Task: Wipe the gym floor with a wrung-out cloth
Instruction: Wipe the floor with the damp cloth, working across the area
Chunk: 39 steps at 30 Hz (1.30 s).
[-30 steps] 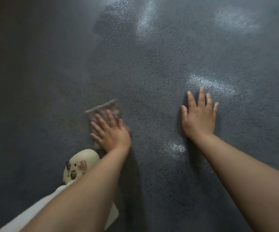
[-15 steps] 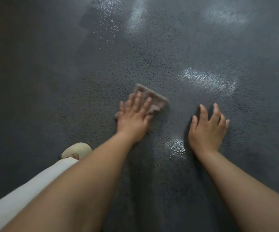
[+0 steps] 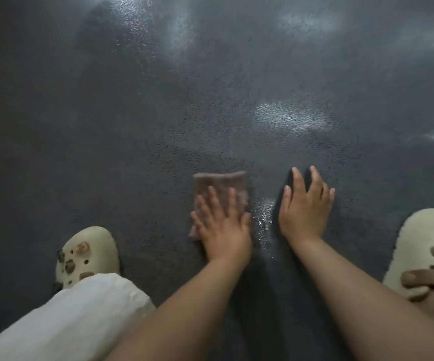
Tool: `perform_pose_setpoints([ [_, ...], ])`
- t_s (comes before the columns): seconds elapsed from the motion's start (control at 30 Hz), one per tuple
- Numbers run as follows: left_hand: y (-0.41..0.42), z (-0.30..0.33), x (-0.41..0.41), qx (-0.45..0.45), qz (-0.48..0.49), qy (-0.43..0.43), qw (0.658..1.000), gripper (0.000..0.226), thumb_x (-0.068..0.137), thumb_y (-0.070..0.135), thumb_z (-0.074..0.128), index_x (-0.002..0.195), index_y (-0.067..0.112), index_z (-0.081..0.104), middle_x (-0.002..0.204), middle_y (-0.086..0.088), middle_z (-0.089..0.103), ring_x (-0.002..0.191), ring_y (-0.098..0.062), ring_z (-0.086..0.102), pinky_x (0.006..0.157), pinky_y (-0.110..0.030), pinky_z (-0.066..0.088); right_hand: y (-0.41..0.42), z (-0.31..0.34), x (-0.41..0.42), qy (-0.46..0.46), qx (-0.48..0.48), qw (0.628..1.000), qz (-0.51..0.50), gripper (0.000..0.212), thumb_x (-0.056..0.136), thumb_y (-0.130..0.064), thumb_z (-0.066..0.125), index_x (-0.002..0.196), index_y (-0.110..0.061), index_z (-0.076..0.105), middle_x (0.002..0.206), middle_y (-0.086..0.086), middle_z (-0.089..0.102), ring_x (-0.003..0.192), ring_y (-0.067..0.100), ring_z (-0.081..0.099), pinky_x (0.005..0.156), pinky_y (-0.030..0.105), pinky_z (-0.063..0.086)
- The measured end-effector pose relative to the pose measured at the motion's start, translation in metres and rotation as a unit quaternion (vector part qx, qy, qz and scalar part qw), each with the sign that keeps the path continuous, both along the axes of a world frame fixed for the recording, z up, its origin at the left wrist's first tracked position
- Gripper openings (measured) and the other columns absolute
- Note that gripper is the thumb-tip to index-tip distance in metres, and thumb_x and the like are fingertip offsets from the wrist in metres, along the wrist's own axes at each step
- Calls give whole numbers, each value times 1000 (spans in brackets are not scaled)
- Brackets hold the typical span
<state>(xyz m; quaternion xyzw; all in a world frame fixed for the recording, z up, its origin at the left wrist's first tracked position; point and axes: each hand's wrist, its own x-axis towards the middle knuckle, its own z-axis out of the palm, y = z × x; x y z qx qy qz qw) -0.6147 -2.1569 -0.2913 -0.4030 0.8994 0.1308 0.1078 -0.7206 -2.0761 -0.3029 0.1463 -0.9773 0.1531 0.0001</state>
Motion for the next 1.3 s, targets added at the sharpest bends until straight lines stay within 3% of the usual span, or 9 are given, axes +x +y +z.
perform_pose_setpoints([
  [0.17,10,3,-25,43,-393,-36,918,58,90,49,23,145,34,31,157,-5,12,144,-29,0,114,-46,-4,18,2,-11,-12,-24,999,-25,53,90,-34,28,128,-9,56,138,23,45,118,40,50,107,57,26],
  [0.23,-16,5,-30,17,-393,-9,919,55,90,49,28,143,34,36,154,-4,25,142,-26,23,113,-42,9,20,3,-14,-9,-37,999,-19,52,91,-33,29,128,-8,56,137,23,46,115,39,52,105,57,28],
  [0.37,-79,9,-49,21,-242,-110,964,58,100,48,17,145,36,-18,153,1,-30,141,-20,-26,113,-42,-16,21,4,-14,-19,-34,999,-8,54,91,-34,27,128,-7,56,136,22,47,115,39,52,105,56,28],
  [0.6,-102,14,-75,46,90,-68,993,61,101,46,21,151,28,-8,156,-7,-21,144,-29,-18,116,-48,-9,30,1,-9,-17,-49,998,18,52,93,-32,28,128,-4,54,134,21,49,122,37,49,108,55,24],
  [0.8,-26,14,-96,65,-101,-67,991,61,100,48,22,149,33,-10,154,-7,-27,140,-33,-27,112,-49,-15,36,2,-10,-6,-105,994,11,47,93,-27,31,124,-1,56,131,21,52,122,35,50,108,53,25],
  [0.97,40,17,-83,140,-317,-47,937,58,101,39,26,150,34,-6,156,-2,-23,140,-27,-28,112,-42,-18,44,3,-11,11,-166,986,-31,43,92,-21,34,122,1,56,130,23,52,118,37,51,104,47,36],
  [1.13,-8,39,-74,232,-247,104,935,54,97,7,39,148,20,28,156,-1,23,143,-19,20,113,-23,13,40,0,4,68,-74,995,16,37,91,-22,40,117,-4,61,128,24,54,118,36,47,102,46,38],
  [1.23,-36,48,-63,167,-196,33,966,62,93,4,43,149,22,23,158,0,15,143,-23,15,114,-35,19,19,5,24,-44,56,994,83,63,90,-46,29,135,-8,49,142,26,41,131,43,39,109,52,24],
  [1.3,-51,51,-58,138,-169,-31,975,67,93,13,51,150,23,17,159,-2,5,144,-26,7,115,-39,17,6,12,25,-131,106,983,77,76,88,-60,20,149,-16,24,153,28,12,141,47,9,112,54,1],
])
